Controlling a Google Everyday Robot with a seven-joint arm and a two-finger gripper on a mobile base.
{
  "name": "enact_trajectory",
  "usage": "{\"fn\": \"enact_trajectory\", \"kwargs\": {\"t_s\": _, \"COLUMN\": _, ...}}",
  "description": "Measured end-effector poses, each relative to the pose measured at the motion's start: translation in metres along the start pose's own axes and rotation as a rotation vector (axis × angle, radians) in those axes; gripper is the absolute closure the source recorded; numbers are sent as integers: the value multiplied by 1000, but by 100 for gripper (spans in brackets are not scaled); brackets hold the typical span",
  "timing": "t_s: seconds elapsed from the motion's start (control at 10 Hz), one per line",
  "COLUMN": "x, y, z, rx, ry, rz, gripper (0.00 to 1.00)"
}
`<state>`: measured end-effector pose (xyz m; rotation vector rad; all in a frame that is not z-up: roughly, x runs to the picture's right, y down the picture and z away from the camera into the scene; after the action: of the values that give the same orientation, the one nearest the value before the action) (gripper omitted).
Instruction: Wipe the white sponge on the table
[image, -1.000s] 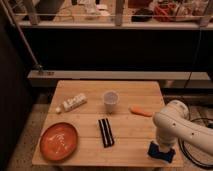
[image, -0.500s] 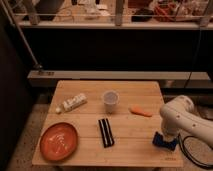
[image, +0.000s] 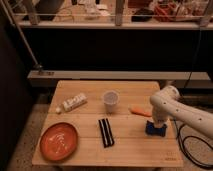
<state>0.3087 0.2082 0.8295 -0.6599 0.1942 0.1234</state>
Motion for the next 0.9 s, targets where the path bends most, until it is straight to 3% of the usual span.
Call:
{"fn": "enact_trajectory", "kwargs": {"t_s": 0.3, "x": -45, "y": 0, "z": -3, "rx": 2, "ry": -52, "rz": -105, "gripper": 100}}
{"fn": "enact_trajectory", "kwargs": {"t_s": 0.6, "x": -92, "y": 23, "z": -18, "rx": -1, "ry": -91, "rz": -216, "gripper": 100}}
{"fn": "enact_trajectory", "kwargs": {"t_s": 0.8, "x": -95, "y": 49, "z": -22, "rx": -24, "ry": -96, "rz": -226, "gripper": 100}}
{"fn": "enact_trajectory", "kwargs": {"t_s": 0.9, "x": -89, "y": 69, "z": -18, "rx": -59, "ry": -91, "rz": -213, "gripper": 100}}
